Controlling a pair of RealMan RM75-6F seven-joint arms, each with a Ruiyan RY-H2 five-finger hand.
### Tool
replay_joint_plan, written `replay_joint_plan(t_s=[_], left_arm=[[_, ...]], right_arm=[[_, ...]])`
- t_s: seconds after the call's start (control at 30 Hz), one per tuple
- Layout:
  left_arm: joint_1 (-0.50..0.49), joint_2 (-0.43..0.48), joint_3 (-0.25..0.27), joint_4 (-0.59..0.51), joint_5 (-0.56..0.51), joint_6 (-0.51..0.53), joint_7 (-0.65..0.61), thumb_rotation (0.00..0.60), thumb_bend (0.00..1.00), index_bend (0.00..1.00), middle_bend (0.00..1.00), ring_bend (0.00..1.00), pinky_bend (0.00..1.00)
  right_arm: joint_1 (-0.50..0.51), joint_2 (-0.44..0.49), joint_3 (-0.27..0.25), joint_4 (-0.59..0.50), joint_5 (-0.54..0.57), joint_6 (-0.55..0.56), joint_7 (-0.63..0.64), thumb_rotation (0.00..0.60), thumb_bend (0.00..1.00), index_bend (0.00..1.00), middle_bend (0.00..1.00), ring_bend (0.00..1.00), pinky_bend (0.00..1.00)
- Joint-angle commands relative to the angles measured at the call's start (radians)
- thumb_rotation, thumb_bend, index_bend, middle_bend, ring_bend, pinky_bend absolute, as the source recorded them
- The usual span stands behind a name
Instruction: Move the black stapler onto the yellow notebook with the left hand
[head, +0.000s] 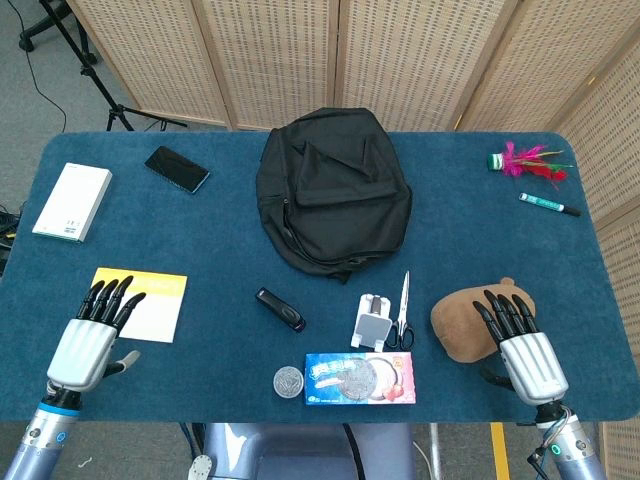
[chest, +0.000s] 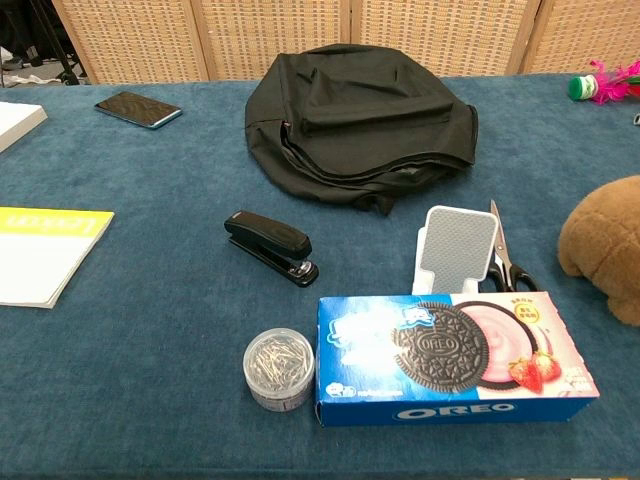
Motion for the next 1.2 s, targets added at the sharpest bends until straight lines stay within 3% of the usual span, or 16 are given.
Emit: replay_joint_plan(t_s=[0.03, 0.93, 1.2], left_arm=[[0.000, 0.000, 0.001, -0.001, 0.002, 0.000, 0.002, 0.600, 0.00, 0.18, 0.00, 0.00, 0.06], [-0.004, -0.007, 0.009, 0.002, 0.017, -0.001, 0.005, 0.600, 0.00, 0.18, 0.00, 0.00, 0.06], [0.000, -0.010, 0.009, 0.008, 0.026, 0.012, -0.001, 0.600, 0.00, 0.05, 0.00, 0.00, 0.06]], right_arm=[[-0.002, 0.001, -0.001, 0.000, -0.003, 0.005, 0.001, 0.600, 0.10, 0.00, 0.00, 0.00, 0.00], [-0.006, 0.008, 0.003, 0.003, -0.002, 0.020, 0.024, 0.600, 0.10, 0.00, 0.00, 0.00, 0.00], [-0.008, 0.008, -0.002, 0.003, -0.012, 0.024, 0.024, 0.600, 0.10, 0.00, 0.00, 0.00, 0.00]])
